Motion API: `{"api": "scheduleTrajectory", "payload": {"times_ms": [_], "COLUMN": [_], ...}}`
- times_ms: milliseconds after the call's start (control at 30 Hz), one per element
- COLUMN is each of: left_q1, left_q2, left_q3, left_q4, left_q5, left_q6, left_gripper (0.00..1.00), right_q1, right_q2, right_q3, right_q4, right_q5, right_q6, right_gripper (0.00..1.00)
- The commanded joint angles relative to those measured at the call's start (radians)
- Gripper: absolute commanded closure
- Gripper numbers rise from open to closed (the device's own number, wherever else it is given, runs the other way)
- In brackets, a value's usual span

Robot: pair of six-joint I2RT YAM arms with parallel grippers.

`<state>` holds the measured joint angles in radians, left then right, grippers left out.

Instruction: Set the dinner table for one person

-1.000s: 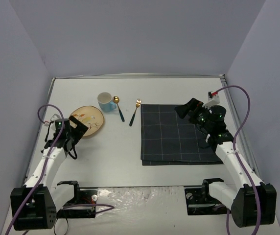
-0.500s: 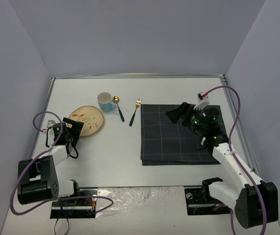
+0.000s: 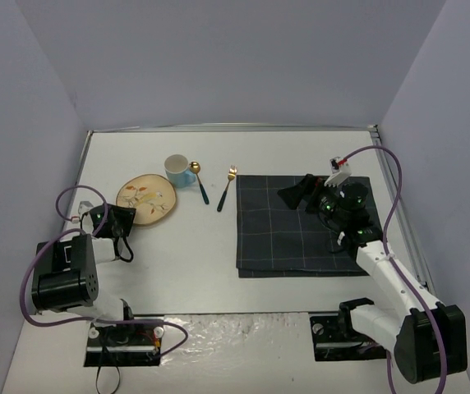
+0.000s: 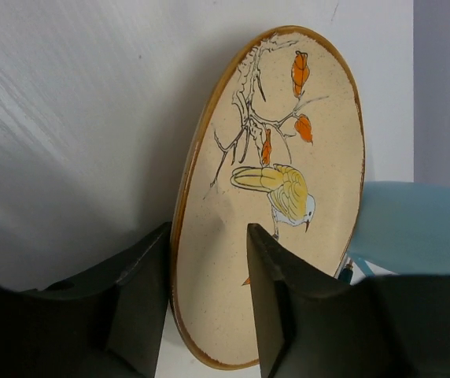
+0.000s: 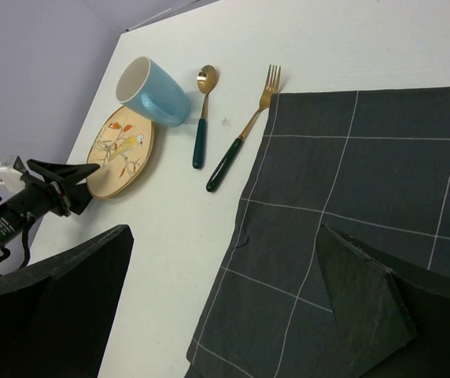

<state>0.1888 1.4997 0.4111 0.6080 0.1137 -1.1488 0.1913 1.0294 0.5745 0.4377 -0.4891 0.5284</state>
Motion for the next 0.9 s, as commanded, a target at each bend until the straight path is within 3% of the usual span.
{"api": "scheduleTrajectory", "payload": {"times_ms": [0, 133, 267, 500, 700, 867], "left_q1": [0.006, 0.006, 0.015, 0.026, 0.023, -0.012], "left_q2": [0.029, -0.022, -0.133, -0.470, -0.512, -0.553], "left_q3": [-0.032, -0.044, -0.051, 0.006, 0.032, 0.074], "left_q4": [-0.025, -0.044, -0.102, -0.355, -0.373, -0.440], "left_q5": [-0.033, -0.039, -0.044, -0.030, 0.081, 0.138], "left_q6": [-0.006, -0.014, -0.016, 0.028, -0.006, 0.060], "left_gripper": [0.71, 1.00, 1.00, 1.00, 1.00, 1.00], "right_q1": [0.006, 0.006, 0.006, 0.009, 0.020, 0.025], "right_q2": [-0.002, 0.000, -0.008, 0.008, 0.028, 0.031], "right_q3": [0.001, 0.002, 0.004, 0.037, 0.077, 0.096], "right_q4": [0.095, 0.091, 0.081, 0.070, 0.048, 0.027], "right_q5": [-0.033, -0.039, -0.040, -0.064, -0.081, -0.079], "right_q6": [-0.015, -0.018, -0.021, -0.015, -0.006, -0.011], "right_gripper": [0.01, 0.01, 0.02, 0.02, 0.03, 0.03]}}
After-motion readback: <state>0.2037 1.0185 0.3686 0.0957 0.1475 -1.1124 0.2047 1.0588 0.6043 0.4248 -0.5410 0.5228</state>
